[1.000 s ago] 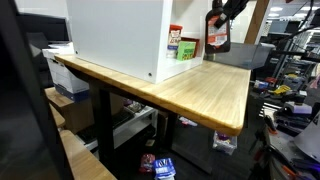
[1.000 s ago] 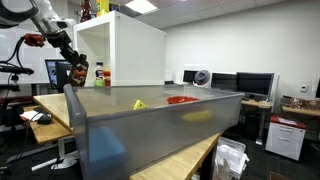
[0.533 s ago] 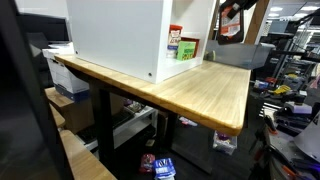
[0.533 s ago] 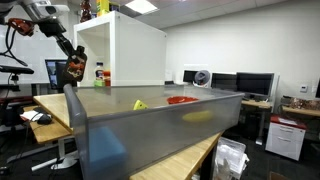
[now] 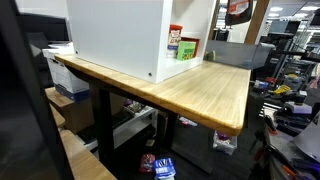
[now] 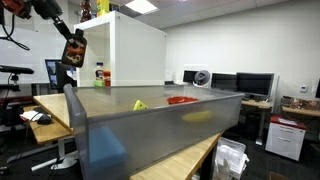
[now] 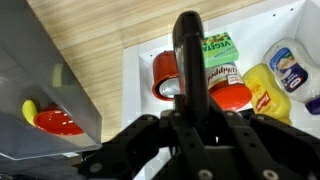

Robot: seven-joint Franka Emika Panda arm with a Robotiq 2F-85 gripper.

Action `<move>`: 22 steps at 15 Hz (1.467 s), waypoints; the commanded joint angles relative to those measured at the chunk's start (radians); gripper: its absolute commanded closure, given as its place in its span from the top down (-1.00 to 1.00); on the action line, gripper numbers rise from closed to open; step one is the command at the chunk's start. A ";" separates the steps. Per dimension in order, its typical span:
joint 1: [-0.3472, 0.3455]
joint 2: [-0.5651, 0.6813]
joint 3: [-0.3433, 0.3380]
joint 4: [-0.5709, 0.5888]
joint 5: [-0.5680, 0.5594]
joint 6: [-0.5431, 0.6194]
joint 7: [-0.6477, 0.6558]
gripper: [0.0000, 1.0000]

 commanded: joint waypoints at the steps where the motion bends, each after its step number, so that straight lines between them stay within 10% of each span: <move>1: -0.048 0.005 0.007 0.118 -0.012 -0.085 0.053 -0.88; 12: -0.195 0.061 0.078 0.400 -0.121 -0.173 0.150 -0.88; 22: -0.182 0.179 0.091 0.561 -0.250 -0.153 0.073 -0.88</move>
